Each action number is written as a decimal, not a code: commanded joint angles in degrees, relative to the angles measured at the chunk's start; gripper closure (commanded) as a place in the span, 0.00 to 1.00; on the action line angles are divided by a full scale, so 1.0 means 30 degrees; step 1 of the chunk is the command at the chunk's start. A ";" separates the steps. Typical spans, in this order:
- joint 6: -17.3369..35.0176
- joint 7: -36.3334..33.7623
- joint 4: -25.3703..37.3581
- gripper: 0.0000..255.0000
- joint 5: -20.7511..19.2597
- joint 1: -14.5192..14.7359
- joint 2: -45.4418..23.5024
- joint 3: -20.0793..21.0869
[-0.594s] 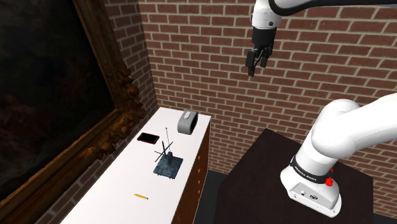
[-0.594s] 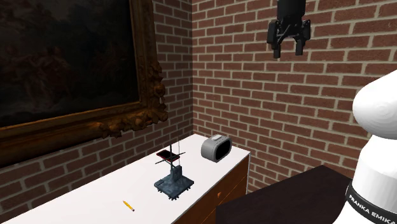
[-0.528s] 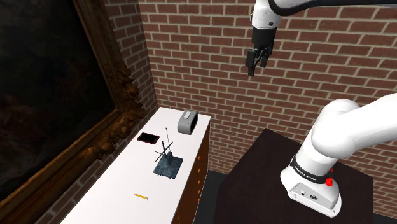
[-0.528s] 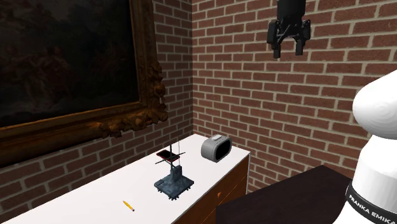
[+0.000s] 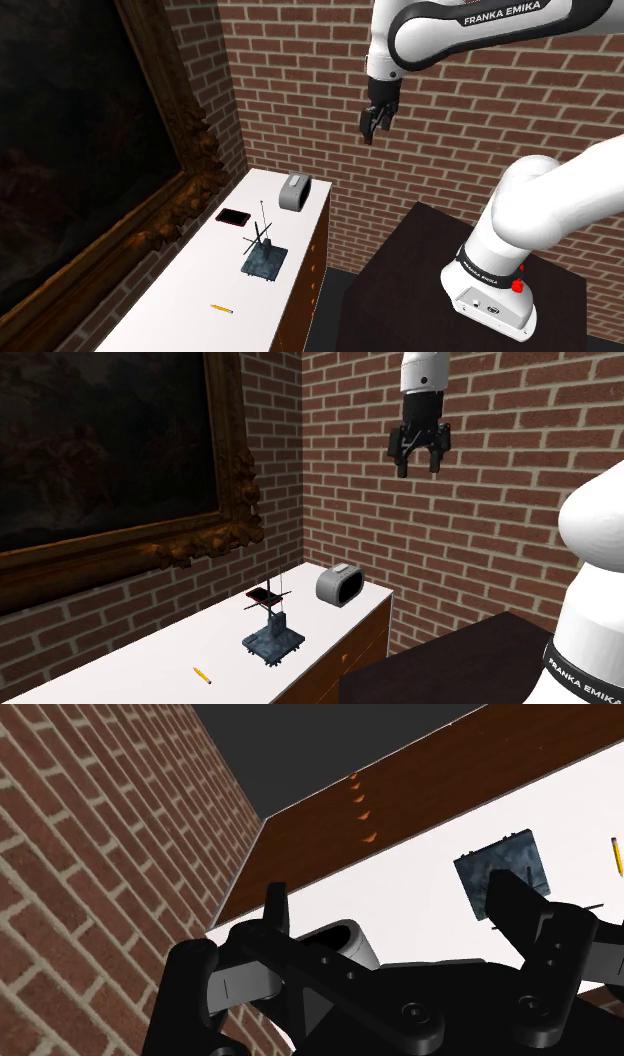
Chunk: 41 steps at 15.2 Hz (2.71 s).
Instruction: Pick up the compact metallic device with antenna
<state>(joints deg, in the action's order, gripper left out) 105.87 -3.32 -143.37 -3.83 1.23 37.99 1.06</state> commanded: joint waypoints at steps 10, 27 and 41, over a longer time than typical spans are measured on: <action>0.7754 -0.0712 -0.1441 0.00 0.0995 0.1349 -0.5599 0.1253; 1.6565 -0.2934 0.2982 0.00 -0.0695 0.3163 -1.7778 0.2770; 1.9215 -0.4134 0.8635 0.00 -0.2271 0.5484 -2.5419 0.2003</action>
<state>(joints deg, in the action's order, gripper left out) 163.06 -15.69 -117.95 -10.51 17.57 -37.39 7.25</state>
